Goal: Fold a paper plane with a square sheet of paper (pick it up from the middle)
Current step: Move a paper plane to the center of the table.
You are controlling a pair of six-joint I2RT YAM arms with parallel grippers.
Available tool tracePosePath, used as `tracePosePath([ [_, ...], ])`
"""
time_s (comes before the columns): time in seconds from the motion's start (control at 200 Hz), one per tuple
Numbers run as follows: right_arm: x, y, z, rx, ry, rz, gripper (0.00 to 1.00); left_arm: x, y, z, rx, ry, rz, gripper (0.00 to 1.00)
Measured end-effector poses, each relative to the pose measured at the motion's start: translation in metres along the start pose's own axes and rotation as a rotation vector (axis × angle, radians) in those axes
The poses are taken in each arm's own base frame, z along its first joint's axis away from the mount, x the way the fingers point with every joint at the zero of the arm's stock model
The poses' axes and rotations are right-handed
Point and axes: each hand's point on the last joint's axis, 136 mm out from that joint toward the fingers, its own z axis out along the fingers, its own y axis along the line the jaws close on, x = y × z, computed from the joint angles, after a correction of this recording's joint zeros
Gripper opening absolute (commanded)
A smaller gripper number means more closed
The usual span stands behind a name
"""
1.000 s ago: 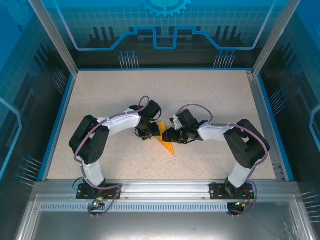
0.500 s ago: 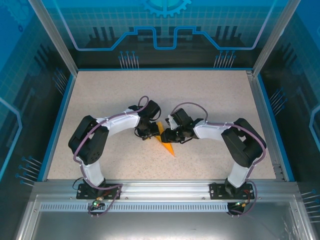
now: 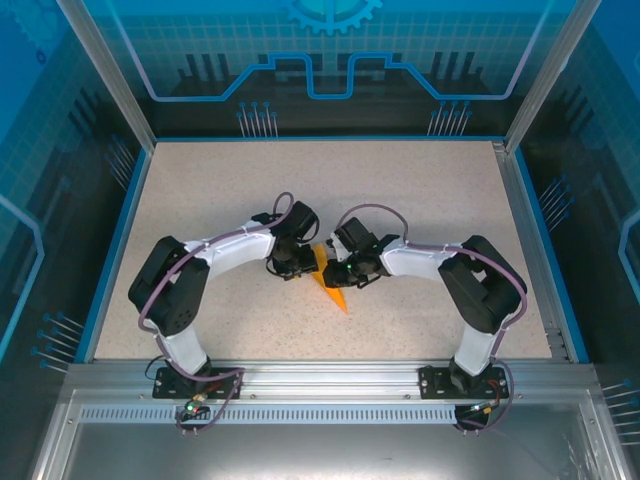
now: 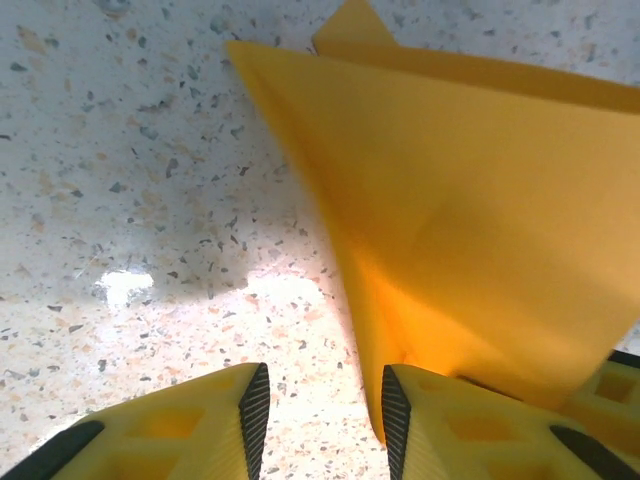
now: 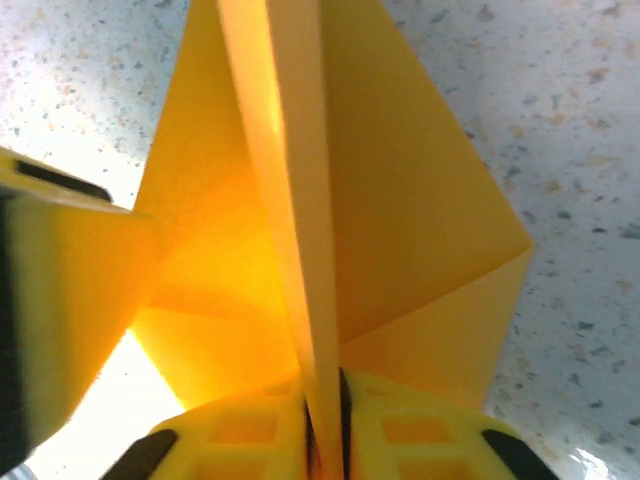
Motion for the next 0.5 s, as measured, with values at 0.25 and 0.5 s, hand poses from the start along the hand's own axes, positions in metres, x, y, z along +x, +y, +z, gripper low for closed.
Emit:
tracePosePath([
  [0.25,-0.003,0.000,-0.012,0.139,-0.029,-0.039,0.05,-0.010,0.003,-0.041,0.072,-0.169,-0.014,0.41],
  [0.5,-0.031,-0.016,-0.058,0.361,-0.165,-0.003,0.07,-0.020,0.018,-0.064,0.060,-0.304,-0.066,0.44],
])
